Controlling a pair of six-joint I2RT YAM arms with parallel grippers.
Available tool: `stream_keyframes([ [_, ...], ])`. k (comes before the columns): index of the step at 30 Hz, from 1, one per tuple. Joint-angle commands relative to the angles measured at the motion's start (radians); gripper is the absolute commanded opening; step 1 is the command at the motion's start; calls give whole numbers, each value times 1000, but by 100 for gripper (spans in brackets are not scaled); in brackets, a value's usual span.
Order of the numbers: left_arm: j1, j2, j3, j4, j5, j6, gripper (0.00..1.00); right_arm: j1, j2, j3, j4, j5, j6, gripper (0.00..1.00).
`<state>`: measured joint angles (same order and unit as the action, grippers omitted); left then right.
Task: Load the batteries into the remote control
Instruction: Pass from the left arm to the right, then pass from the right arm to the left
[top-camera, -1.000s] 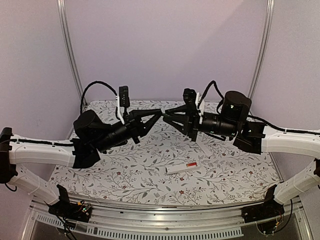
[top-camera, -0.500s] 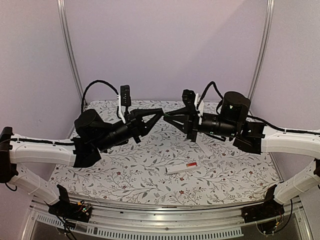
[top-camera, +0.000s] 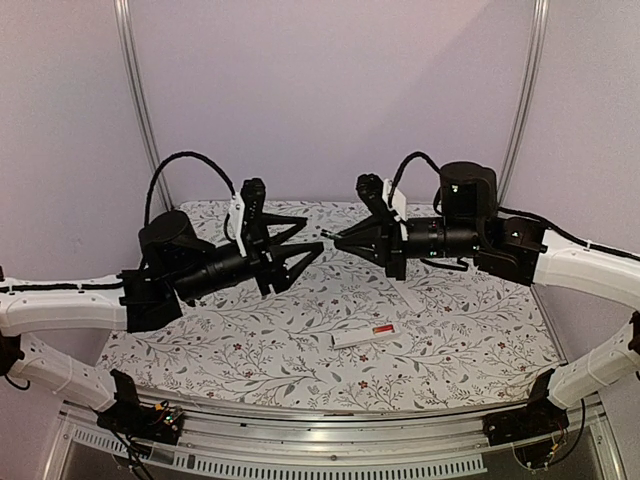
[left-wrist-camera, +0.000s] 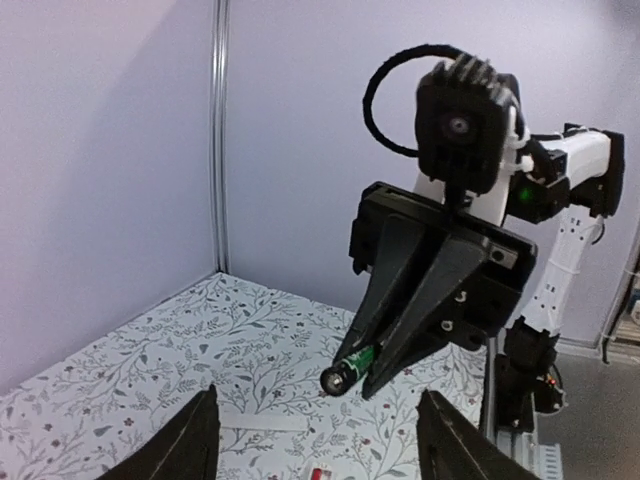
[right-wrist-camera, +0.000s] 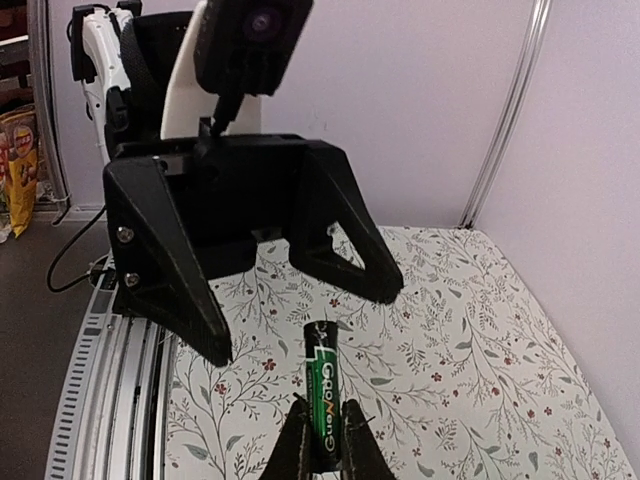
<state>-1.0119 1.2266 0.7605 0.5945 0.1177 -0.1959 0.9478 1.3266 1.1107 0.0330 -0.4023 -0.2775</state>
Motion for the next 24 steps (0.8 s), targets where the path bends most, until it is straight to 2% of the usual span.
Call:
stream_keyframes([
  [1,-32,-118,32,-282,-87,473,65,-51,-7,88,-346,-62,10,0],
  [2,-50,-133,25,-315,-127,618,66,-55,4,105,-409,-64,12,0],
  [5,-109,-127,-2,-345,-261,858,69,-56,42,150,-500,-65,16,0],
  [7,-133,-106,-2,-342,-298,994,69,-56,63,170,-538,-77,21,0],
  [11,-143,-68,8,-320,-289,1125,64,-57,83,186,-552,-116,24,0],
  [15,-143,-13,33,-336,-275,1194,61,-56,84,194,-559,-163,15,0],
  [18,-143,0,29,-341,-185,1207,61,-57,93,200,-571,-175,11,0],
  [24,-111,6,45,-355,-25,1096,54,-57,105,206,-592,-227,-7,0],
])
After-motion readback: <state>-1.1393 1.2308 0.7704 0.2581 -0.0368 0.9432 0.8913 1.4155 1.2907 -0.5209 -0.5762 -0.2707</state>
